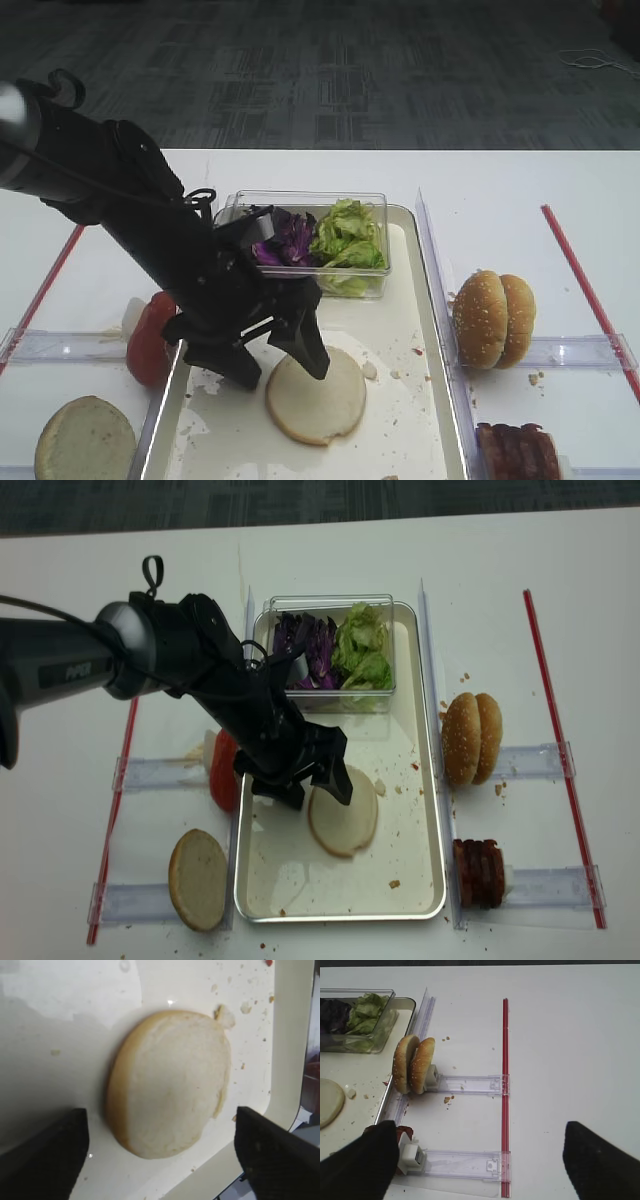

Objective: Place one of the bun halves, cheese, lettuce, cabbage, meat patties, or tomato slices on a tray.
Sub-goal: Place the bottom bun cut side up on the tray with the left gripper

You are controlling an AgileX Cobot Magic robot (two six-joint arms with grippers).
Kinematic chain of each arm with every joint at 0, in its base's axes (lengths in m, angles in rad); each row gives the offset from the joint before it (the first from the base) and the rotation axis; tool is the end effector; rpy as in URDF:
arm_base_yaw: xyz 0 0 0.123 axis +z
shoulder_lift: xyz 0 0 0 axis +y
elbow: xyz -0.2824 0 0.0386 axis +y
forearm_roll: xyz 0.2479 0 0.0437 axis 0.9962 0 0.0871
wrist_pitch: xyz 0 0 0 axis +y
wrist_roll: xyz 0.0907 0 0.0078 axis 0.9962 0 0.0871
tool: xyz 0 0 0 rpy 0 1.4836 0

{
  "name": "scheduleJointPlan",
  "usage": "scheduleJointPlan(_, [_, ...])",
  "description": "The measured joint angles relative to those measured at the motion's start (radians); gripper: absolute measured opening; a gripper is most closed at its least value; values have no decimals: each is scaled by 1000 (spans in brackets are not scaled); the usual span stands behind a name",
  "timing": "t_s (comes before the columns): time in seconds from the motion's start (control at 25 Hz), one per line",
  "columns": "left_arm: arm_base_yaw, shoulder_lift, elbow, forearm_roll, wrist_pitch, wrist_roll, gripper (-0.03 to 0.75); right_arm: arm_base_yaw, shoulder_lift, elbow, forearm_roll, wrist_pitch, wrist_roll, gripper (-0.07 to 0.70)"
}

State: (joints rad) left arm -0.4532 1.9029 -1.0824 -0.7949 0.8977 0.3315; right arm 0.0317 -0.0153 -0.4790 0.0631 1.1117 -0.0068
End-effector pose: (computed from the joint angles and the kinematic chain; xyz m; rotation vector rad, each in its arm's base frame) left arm 0.2818 -0.1938 0.1508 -0.3698 -2.8925 0.8947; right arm -0.0072 0.0049 0.2673 -0.0451 2.1001 0.0912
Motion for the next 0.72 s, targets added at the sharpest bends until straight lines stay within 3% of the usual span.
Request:
scheduleJointPlan(0.4, [0,-11,0,5,-11,-8,603,0,0,0,0,0,0,689])
scheduleJointPlan(0.72, [0,-142,0,7,-4,-16,603,0,0,0,0,0,0,689])
